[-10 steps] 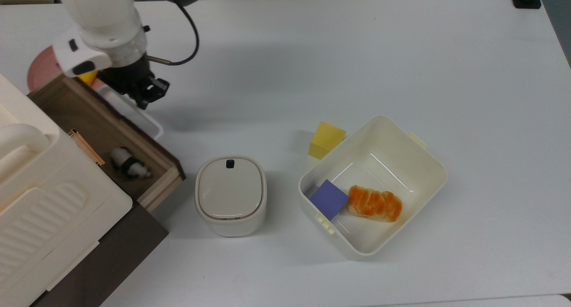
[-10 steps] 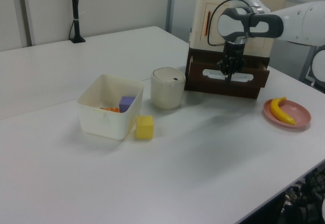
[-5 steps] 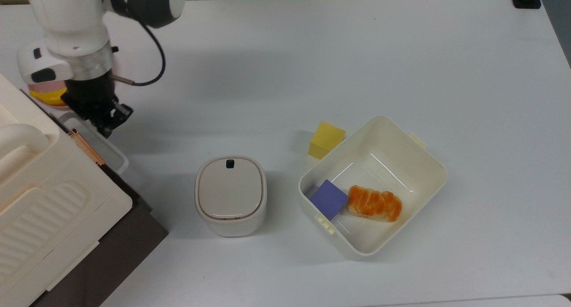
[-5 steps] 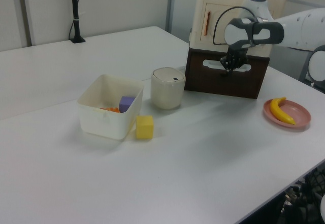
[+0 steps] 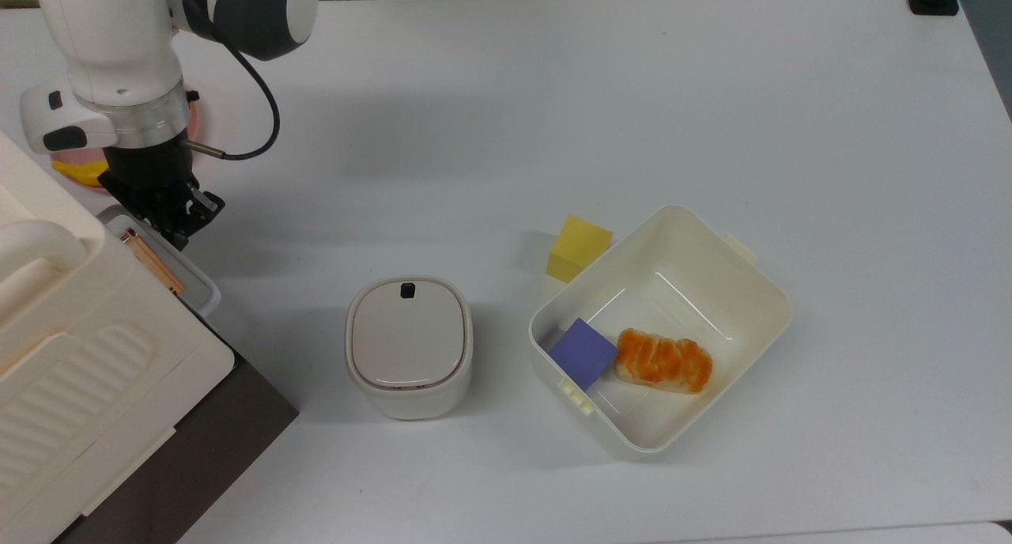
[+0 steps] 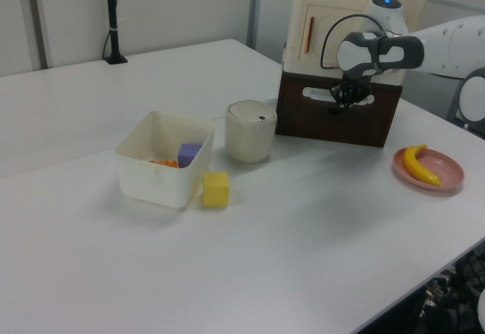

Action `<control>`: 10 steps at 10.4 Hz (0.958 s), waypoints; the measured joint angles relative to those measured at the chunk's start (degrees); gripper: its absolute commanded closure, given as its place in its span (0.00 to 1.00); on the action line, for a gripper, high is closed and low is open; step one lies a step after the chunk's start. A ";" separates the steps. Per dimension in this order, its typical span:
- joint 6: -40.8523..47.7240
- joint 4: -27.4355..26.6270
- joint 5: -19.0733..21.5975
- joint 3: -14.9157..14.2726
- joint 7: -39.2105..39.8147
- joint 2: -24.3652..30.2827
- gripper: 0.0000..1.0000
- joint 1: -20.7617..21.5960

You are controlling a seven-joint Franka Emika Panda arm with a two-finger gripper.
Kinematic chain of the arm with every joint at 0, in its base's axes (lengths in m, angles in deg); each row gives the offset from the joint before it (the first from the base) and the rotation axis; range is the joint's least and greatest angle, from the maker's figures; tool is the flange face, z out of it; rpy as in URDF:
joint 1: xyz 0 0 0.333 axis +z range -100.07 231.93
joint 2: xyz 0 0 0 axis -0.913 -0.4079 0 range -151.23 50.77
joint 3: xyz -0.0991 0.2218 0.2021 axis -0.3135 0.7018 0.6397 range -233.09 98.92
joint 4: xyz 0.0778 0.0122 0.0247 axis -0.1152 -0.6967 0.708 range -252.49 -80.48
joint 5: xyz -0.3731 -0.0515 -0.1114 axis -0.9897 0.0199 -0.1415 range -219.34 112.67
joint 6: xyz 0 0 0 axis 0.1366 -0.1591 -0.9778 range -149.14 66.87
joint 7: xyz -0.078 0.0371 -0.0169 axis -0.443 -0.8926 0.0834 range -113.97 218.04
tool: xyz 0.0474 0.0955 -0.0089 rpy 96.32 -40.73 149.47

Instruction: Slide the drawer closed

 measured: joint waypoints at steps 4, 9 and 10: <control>3.01 0.64 -0.02 0.68 -0.04 0.21 1.00 4.32; 22.20 2.25 -0.02 1.08 -2.10 8.58 1.00 15.35; 25.97 2.25 -0.02 1.13 -2.14 10.77 0.96 17.23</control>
